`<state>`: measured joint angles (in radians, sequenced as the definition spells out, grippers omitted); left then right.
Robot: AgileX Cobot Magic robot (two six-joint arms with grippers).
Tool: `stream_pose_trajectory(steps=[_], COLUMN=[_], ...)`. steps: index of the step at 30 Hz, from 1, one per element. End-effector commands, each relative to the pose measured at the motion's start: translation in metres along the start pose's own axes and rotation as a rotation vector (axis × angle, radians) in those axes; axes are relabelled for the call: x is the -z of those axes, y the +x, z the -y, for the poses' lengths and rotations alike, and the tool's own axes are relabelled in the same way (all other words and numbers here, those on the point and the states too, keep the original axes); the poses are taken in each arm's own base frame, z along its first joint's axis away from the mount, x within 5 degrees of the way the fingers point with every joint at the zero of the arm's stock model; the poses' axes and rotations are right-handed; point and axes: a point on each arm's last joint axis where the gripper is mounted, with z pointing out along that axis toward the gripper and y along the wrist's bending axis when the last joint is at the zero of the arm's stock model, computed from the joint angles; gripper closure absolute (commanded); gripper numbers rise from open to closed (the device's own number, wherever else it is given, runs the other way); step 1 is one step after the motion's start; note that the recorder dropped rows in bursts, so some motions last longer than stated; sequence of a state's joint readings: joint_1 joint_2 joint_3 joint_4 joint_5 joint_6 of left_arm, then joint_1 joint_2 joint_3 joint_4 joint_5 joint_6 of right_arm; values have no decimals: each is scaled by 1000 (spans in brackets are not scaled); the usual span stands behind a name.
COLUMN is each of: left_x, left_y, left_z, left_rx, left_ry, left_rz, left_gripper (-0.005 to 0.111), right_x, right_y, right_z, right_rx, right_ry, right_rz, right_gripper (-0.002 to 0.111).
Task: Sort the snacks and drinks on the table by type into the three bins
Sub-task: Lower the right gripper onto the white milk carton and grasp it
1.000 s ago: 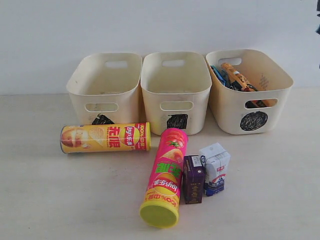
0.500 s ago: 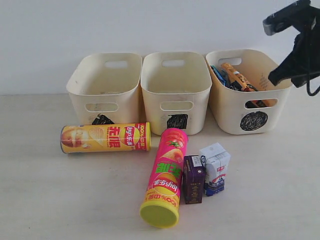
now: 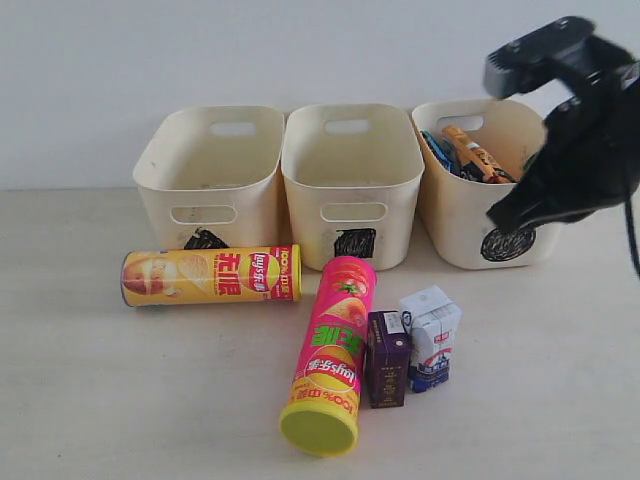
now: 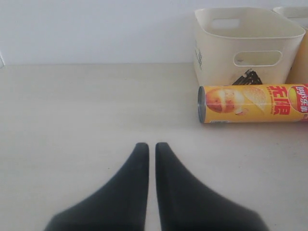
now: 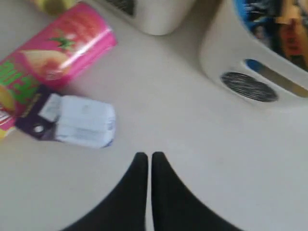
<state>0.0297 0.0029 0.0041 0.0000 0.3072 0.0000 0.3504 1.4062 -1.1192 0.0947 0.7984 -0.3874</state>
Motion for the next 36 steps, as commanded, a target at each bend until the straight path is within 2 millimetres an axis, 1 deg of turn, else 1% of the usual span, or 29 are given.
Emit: stream_pose_trajectory(steps=[1,2,3,7,8,9,10,13,17,26,28,32,33,36], left_x=[1,1,1,1,1,1,1,1,1,1,1,1,1,1], left_y=[-3,-3,-3,-3,-3,-3,-3,-3,-3,-3,-3,-3,-3,-3], left_z=[0,0,0,0,0,0,0,0,0,0,0,0,0,0], left_rx=[15,15,15,15,15,15,15,15,15,15,15,15,15,15], left_ry=[2,2,2,2,2,2,2,2,2,2,2,2,2,2], left_rz=[21,21,21,21,21,21,21,21,21,21,21,21,21,21], left_gripper=[102,102,102,102,102,102,102,102,102,102,102,102,102,102], right_x=[-14,-18,-21,-37,-42,-46,-50,-63,-78,-102,-106,-110,-110,-110], right_y=[-2,-2,-3,-2,-2,-2,-2,-3,-4,-4,-4,-5,-6,-6], right_z=[-33,-36,-37,-38,-38,-38,-38,-37,-36,-35,-35,-34,-34,-32], right_rx=[43,50,40,13,12,4,-3,-24,-21,-11,-12,-6,-6,-9], right_ry=[-74,-83,-85,-94,-96,-96,-95,-91,-83,-65,-64,-55,-53,-50], right_rz=[-39,-48,-54,-91,-101,-104,-107,-106,-105,-91,-91,-76,-70,-66], right_gripper=[100,93,83,31,21,17,15,18,19,19,22,39,42,41])
